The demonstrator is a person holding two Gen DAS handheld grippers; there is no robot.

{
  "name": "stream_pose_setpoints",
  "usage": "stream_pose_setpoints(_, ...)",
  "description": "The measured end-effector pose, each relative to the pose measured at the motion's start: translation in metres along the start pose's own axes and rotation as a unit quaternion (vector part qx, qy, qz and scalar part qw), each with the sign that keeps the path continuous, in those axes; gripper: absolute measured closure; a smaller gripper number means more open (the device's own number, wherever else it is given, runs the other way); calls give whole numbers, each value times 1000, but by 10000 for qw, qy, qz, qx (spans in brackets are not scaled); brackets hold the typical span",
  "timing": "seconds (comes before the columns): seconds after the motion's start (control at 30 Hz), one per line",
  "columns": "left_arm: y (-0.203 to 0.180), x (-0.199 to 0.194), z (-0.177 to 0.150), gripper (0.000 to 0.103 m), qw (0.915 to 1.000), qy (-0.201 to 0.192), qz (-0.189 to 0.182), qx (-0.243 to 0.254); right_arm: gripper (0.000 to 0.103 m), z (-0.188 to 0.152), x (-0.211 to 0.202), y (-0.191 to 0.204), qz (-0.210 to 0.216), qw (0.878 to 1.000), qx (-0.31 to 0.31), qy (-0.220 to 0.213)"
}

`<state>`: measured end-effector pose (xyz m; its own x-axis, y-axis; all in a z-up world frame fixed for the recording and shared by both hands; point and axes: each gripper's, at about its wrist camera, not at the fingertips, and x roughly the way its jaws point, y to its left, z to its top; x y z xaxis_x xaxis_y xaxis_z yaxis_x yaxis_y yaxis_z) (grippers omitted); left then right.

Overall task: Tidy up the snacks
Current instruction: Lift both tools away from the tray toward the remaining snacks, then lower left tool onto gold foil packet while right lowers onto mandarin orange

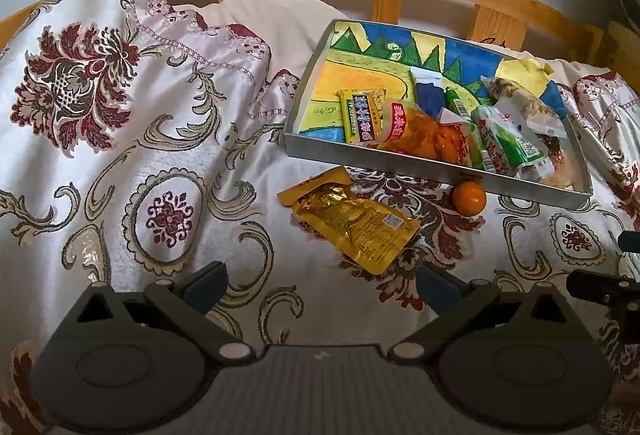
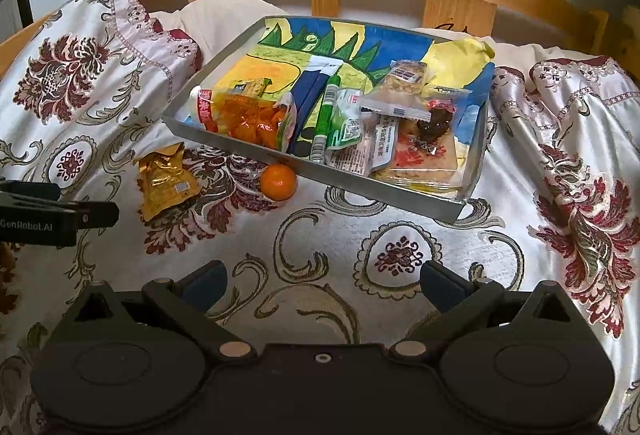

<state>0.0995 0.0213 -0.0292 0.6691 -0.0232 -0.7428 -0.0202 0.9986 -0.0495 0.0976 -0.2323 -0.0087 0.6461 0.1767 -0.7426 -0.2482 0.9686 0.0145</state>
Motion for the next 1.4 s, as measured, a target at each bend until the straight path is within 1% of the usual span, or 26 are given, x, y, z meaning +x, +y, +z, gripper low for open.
stream_pose_setpoints(0.4,-6,18,12,1,9997,-159,-124,148,1,10,18,1,-28,9995,-69,-297)
stream_pose_setpoints(0.57,-6,34,17,1,9998,-42,-181,26,1,14,31,1,23,9994,-29,-350)
stream_pose_setpoints(0.7,-7,46,22,1,9998,-25,-196,-33,1,18,43,2,46,9994,4,-350)
stream_pose_setpoints(0.93,-11,64,28,1,9993,197,-301,-61,1,22,61,5,256,9986,-15,-470)
stream_pose_setpoints(1.03,-10,72,30,1,9985,361,-394,-154,5,23,69,5,347,9983,22,-472)
stream_pose_setpoints(1.1,-9,77,30,1,9977,463,-444,-227,12,25,76,6,419,9981,20,-445)
stream_pose_setpoints(1.13,-9,79,31,1,9974,491,-450,-258,14,25,78,6,432,9981,16,-442)
stream_pose_setpoints(1.23,-10,84,32,1,9975,498,-424,-273,18,29,86,7,515,9977,85,-430)
stream_pose_setpoints(1.33,-11,90,34,1,9979,498,-310,-266,23,31,94,6,596,9974,163,-364)
stream_pose_setpoints(1.4,-10,93,35,1,9981,485,-291,-249,27,32,99,7,623,9974,173,-312)
